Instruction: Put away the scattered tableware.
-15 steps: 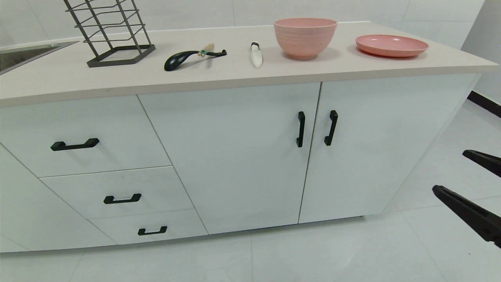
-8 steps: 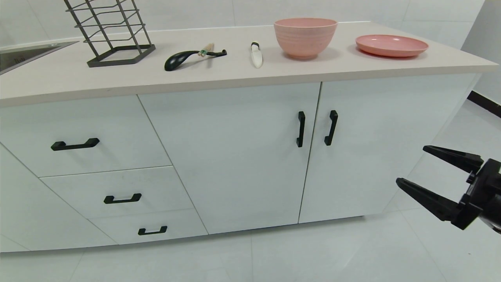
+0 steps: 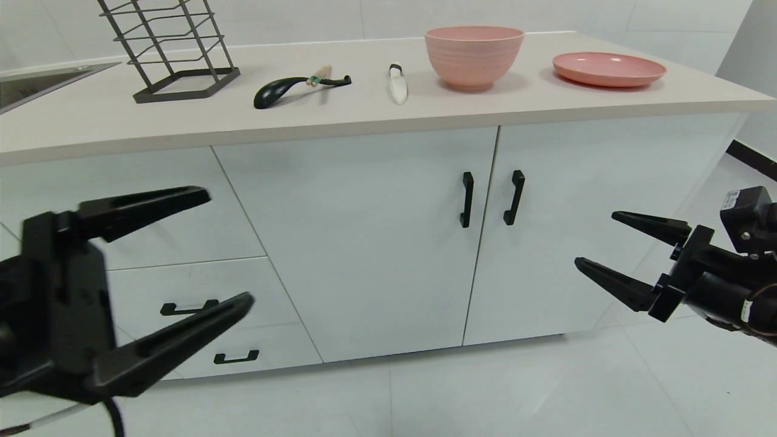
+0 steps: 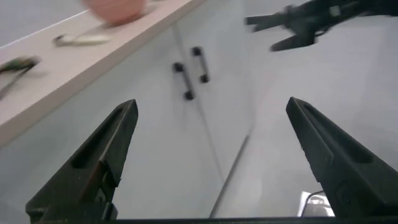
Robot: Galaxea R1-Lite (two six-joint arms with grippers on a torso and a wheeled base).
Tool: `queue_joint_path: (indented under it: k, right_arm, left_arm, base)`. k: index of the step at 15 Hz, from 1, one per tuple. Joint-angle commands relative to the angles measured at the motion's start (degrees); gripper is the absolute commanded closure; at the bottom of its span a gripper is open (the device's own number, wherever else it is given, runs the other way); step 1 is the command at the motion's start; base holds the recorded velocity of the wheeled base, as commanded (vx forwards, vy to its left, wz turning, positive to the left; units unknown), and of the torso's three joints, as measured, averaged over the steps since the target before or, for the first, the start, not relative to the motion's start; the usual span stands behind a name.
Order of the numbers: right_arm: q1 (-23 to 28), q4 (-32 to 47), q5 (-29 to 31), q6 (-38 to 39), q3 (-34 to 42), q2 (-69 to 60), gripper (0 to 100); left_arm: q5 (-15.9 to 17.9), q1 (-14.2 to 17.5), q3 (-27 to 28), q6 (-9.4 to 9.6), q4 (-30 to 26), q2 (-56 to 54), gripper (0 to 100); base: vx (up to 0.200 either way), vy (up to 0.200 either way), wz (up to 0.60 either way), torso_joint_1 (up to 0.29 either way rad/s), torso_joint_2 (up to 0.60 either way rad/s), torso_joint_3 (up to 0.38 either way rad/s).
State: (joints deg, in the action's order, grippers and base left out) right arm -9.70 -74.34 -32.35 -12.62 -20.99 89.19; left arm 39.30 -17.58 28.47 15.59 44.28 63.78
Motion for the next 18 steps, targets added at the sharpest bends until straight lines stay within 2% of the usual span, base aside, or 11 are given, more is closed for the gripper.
queue_joint_path:
  k: [1, 4, 6, 7, 8, 10, 12, 14, 16, 18]
  right_arm:
    - [-0.1, -1.1, -0.8, 0.0, -0.3, 2.7, 0]
    - [0.2, -4.9, -2.9, 0.0, -0.5, 5.8, 0]
    - [-0.1, -4.9, -3.6, 0.0, -2.9, 7.1, 0]
    - [-0.1, -4.9, -3.6, 0.0, -2.9, 7.1, 0]
    - [0.0, -4.9, -3.8, 0.0, -6.1, 9.9, 0]
    - [-0.1, -5.0, -4.2, 0.0, -8.9, 12.2, 0]
    - [-0.1, -5.2, -4.6, 0.0, -14.3, 16.4, 0]
    - [-0.1, -5.3, -5.0, 0.0, -17.4, 19.9, 0]
    - [-0.8, -5.4, -5.6, 0.0, -19.5, 22.6, 0]
    - [-1.5, -5.5, -6.4, 0.0, -22.0, 25.3, 0]
  left_arm:
    - [2.4, -7.6, 5.7, 1.55, 2.3, 13.8, 0]
    - [3.0, -11.6, 10.4, 1.02, 1.7, 21.4, 0]
    - [7.7, -14.9, 14.0, 1.02, 2.1, 27.5, 0]
    - [7.7, -14.9, 14.0, 1.02, 2.1, 27.5, 0]
    - [8.2, -16.6, 17.9, 1.11, 2.2, 34.1, 0]
    - [7.8, -17.5, 22.0, 1.11, 2.2, 38.0, 0]
    - [6.2, -19.2, 29.6, 0.76, 1.5, 42.9, 0]
    - [5.6, -20.4, 34.1, -1.79, 1.3, 46.5, 0]
    - [5.2, -21.0, 37.1, -2.23, 1.3, 49.2, 0]
    - [0.2, -21.4, 40.0, -2.23, 1.3, 51.4, 0]
  base:
    - [0.0, 0.0, 0.0, 0.0, 0.0, 0.0]
    - [0.0, 0.0, 0.0, 0.0, 0.0, 0.0]
    - [0.0, 0.0, 0.0, 0.0, 0.0, 0.0]
    - [0.0, 0.0, 0.0, 0.0, 0.0, 0.0]
    - [0.0, 0.0, 0.0, 0.0, 0.0, 0.0]
    - [0.0, 0.0, 0.0, 0.0, 0.0, 0.0]
    - [0.0, 0.0, 0.0, 0.0, 0.0, 0.0]
    - [0.0, 0.0, 0.0, 0.0, 0.0, 0.0]
    - [0.0, 0.0, 0.0, 0.0, 0.0, 0.0]
    - [0.0, 0.0, 0.0, 0.0, 0.0, 0.0]
